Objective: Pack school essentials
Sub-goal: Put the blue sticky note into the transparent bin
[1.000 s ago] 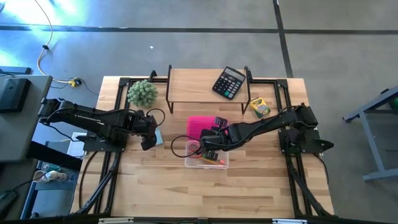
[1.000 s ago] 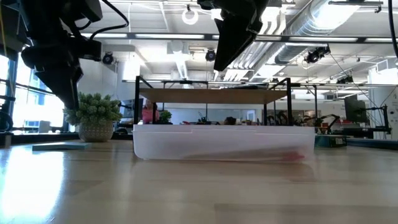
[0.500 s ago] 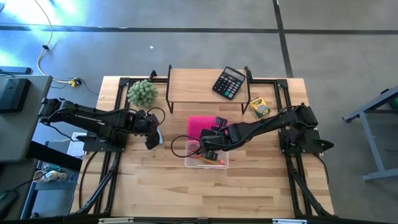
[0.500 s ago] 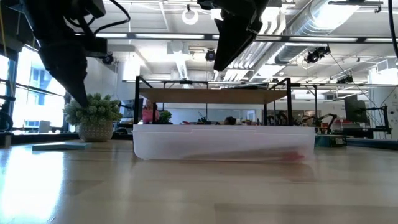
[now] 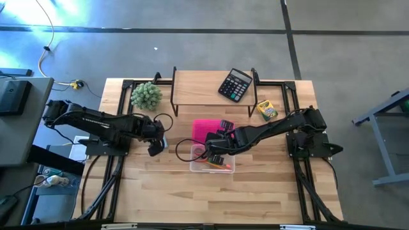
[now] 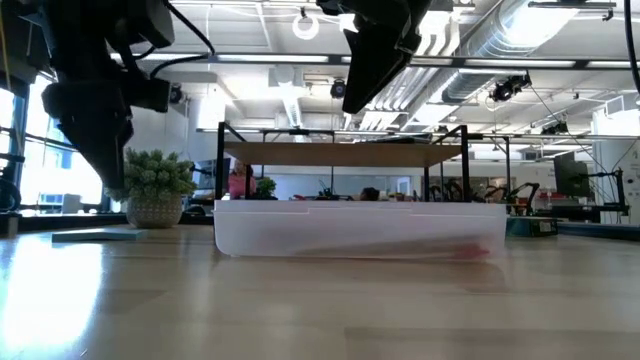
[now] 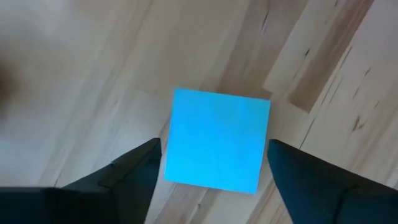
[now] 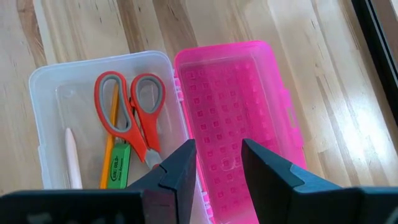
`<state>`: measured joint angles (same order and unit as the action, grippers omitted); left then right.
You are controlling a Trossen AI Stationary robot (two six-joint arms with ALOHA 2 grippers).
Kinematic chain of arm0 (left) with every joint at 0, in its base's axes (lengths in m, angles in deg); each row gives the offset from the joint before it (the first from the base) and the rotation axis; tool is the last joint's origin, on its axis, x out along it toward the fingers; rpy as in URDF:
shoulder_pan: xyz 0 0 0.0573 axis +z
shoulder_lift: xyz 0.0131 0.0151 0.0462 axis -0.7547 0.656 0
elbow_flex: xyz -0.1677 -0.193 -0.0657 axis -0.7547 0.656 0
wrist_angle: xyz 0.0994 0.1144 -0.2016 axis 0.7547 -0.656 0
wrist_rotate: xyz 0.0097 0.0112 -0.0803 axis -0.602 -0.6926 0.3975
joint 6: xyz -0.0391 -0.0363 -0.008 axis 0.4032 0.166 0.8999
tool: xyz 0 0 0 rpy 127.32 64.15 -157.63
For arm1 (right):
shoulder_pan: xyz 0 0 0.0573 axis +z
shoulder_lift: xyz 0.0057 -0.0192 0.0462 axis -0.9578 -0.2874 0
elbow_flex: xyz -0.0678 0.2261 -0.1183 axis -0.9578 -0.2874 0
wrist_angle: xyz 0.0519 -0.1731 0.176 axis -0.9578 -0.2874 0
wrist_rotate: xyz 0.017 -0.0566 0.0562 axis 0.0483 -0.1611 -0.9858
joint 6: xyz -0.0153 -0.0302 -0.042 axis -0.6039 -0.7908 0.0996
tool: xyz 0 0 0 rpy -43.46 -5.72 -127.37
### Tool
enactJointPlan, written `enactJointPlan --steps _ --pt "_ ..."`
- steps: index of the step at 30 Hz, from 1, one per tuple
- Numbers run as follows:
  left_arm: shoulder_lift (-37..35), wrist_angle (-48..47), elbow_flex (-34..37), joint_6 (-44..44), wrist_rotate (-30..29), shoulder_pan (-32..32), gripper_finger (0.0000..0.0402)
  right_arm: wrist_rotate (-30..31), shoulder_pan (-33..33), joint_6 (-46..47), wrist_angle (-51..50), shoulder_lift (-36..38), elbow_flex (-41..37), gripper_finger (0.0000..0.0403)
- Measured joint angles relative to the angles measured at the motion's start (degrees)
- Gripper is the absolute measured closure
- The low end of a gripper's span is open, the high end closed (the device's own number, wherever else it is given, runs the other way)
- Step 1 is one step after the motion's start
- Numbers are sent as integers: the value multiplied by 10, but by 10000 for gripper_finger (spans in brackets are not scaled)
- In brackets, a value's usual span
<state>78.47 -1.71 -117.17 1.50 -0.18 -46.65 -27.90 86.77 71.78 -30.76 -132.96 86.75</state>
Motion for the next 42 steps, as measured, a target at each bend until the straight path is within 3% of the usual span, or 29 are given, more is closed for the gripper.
enactJointPlan --steps 12,42 --pt "47 0 0 -21 26 0 5 0 0 0 1 0 0 281" --pt "132 107 43 -113 107 75 2 0 0 0 14 0 0 281"
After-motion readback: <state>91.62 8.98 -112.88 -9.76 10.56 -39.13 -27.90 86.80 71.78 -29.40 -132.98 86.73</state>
